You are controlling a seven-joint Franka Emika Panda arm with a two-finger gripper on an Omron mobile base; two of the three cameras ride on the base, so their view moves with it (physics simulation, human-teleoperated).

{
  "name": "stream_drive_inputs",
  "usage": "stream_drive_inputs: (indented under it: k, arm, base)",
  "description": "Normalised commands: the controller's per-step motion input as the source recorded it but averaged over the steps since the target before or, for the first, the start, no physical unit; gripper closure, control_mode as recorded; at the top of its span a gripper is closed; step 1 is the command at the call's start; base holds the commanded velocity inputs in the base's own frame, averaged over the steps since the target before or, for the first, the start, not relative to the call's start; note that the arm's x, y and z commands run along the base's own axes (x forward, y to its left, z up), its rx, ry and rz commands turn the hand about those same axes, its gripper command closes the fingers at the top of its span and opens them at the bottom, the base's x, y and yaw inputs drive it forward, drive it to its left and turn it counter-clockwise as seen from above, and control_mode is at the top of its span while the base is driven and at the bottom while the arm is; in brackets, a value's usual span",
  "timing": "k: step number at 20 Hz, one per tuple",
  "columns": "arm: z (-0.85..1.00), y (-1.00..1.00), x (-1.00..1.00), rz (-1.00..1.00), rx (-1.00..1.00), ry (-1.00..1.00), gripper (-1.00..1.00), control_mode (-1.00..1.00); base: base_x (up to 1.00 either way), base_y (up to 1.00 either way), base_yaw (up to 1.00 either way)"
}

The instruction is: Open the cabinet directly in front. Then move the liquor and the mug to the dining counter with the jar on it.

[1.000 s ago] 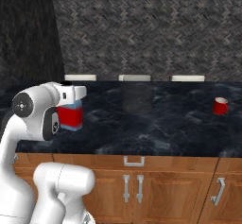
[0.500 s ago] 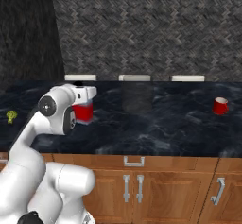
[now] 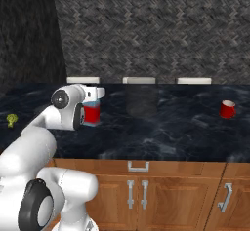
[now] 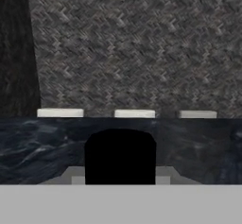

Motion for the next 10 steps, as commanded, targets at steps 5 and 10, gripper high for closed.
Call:
stream_drive_inputs:
  k: [5,10]
  arm:
    - [-0.24,0.0,0.01,0.0,0.0,0.04,1.0,-1.0]
    - [-0.42,0.0,0.04,0.0,0.0,0.08,1.0,-1.0]
  base:
    - [0.0,0.0,0.0]
    - [0.0,0.0,0.0]
